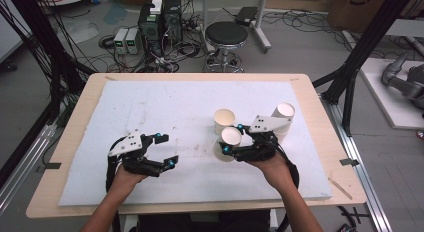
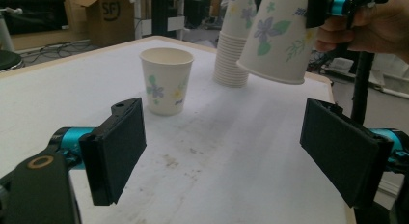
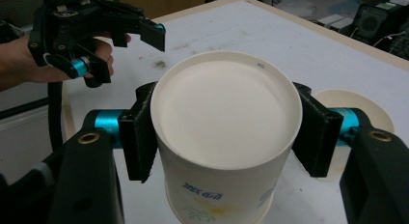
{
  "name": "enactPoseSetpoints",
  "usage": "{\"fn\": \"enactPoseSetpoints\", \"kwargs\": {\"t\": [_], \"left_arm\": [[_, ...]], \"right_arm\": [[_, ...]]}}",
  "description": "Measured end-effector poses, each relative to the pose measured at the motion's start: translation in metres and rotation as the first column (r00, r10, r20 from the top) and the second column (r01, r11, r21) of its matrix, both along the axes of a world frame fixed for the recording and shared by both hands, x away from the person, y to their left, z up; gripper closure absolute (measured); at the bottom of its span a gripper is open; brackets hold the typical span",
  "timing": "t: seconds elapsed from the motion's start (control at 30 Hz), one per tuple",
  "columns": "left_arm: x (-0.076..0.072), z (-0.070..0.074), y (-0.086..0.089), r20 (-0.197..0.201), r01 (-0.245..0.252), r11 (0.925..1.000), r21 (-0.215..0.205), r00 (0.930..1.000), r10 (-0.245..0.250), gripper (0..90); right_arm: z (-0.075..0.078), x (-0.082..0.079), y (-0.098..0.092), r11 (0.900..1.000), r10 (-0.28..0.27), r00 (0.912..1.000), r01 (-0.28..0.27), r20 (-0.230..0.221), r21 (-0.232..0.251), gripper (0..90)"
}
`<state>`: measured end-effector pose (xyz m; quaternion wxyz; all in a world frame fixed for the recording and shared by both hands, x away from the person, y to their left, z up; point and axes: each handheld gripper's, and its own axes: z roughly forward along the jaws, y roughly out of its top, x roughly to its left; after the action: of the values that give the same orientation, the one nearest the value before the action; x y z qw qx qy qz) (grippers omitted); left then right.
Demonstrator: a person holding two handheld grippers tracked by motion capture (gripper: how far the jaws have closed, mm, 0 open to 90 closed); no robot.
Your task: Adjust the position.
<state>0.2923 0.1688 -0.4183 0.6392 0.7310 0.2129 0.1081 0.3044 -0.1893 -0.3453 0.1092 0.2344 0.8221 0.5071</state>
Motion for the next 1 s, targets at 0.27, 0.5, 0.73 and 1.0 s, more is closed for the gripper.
{"fn": "enactPoseSetpoints", "kwargs": {"t": [0.27,0.5,0.73,1.0], "left_arm": [[0.001,0.0,-0.023,0.025,0.066,0.9975,0.024,0.9975,-0.066,16.2],[0.005,0.003,-0.043,0.014,0.114,0.9929,0.035,0.9934,-0.114,16.2],[0.007,0.006,-0.058,0.028,0.164,0.9851,0.051,0.9858,-0.166,16.2],[0.013,0.003,-0.072,0.021,0.2,0.9775,0.069,0.9793,-0.201,16.3]], "right_arm": [[-0.001,0.0,0.015,0.999,0.035,0.9994,-0.035,0.0,0.005,35.4],[-0.003,0.001,0.025,0.998,0.064,0.9978,-0.064,-0.018,0.004,35.4],[-0.005,0.0,0.03,0.996,0.086,0.9959,-0.086,-0.028,0.0,35.4],[-0.004,-0.002,0.034,0.994,0.108,0.9933,-0.108,-0.042,0.01,35.4]]}}
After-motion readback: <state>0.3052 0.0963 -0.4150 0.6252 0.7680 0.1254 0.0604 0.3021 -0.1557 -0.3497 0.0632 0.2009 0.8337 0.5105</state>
